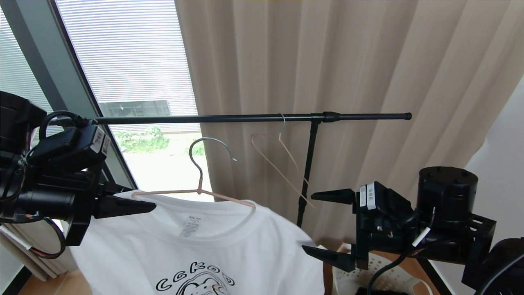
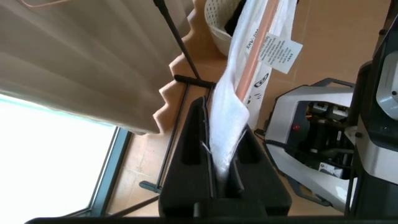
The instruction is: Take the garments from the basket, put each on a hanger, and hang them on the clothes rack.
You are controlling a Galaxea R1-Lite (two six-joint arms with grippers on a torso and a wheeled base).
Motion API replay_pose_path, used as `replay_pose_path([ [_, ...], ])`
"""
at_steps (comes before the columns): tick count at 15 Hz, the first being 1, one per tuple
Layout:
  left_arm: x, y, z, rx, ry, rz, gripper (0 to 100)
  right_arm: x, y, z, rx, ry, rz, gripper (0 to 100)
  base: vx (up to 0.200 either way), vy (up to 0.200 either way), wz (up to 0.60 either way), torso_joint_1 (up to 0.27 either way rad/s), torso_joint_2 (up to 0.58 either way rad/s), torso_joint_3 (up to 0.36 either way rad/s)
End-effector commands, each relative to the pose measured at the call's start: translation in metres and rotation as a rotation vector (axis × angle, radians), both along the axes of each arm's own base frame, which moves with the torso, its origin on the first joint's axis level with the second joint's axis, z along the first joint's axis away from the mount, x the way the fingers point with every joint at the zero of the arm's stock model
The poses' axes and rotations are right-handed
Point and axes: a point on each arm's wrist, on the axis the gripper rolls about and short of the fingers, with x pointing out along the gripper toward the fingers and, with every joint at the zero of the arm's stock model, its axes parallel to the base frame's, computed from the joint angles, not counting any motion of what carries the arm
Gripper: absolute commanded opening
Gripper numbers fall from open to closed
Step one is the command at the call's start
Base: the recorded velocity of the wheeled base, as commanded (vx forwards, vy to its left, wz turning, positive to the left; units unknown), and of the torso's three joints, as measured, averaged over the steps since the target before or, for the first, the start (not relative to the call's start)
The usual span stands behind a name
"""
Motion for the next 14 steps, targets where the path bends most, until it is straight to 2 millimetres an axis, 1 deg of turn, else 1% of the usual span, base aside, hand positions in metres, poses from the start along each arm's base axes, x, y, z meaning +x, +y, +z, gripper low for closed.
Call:
replay_pose_path([
  [1, -0.002, 0.002, 0.002, -0.002, -0.008, 0.007, 0, 0.004, 0.001, -0.011, -0.021, 0.028, 0.002, 100, 0.0, 0.0, 0.0, 0.0, 0.0, 0.0],
  [3, -0.003, 0.003, 0.002, -0.013, -0.01, 0.006, 0, 0.005, 0.001, -0.013, -0.024, 0.034, 0.004, 100, 0.0, 0.0, 0.0, 0.0, 0.0, 0.0],
  [7, -0.003, 0.009, 0.002, -0.028, -0.007, 0.025, 0, 0.003, -0.011, -0.015, -0.036, -0.001, 0.043, 100, 0.0, 0.0, 0.0, 0.0, 0.0, 0.0],
  [12, 0.0, 0.013, 0.006, -0.062, 0.003, 0.082, 0, 0.001, -0.012, -0.02, -0.055, -0.01, 0.064, 100, 0.0, 0.0, 0.0, 0.0, 0.0, 0.0],
  [14, -0.001, 0.013, 0.008, -0.075, 0.009, 0.096, 0, 0.005, -0.011, -0.024, -0.058, 0.001, 0.067, 100, 0.0, 0.0, 0.0, 0.0, 0.0, 0.0],
])
